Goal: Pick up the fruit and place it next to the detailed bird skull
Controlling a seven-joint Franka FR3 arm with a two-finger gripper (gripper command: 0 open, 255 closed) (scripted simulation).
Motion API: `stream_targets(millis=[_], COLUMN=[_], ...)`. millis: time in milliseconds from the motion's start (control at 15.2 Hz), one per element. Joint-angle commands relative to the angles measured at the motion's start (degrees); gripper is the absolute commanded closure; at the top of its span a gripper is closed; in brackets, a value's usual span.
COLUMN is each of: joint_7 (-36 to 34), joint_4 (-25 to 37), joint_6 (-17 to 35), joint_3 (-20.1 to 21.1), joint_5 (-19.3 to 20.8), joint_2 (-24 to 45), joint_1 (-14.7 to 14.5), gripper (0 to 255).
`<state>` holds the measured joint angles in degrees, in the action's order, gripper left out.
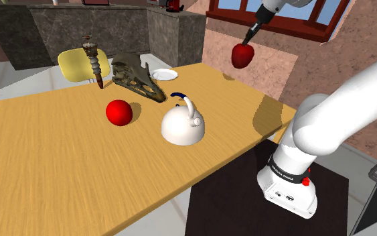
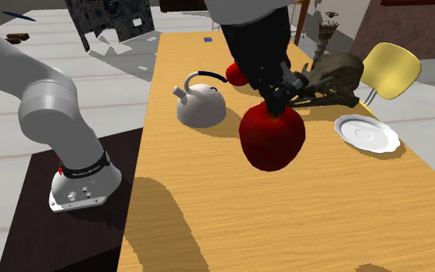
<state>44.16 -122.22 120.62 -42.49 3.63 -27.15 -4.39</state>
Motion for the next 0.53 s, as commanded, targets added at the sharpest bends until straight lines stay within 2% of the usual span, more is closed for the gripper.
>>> stream_targets(millis=[0,462], joint_7=[-0.2,-0.9], joint_4=[1.5,7.2], joint_6=[-1.5,-6.7], joint_3=[0.2,1.0], joint_5=[-0.1,-0.5], joint_2=[0.0,0.5], joint_1=[-0.1,-0.5], gripper=[255,255])
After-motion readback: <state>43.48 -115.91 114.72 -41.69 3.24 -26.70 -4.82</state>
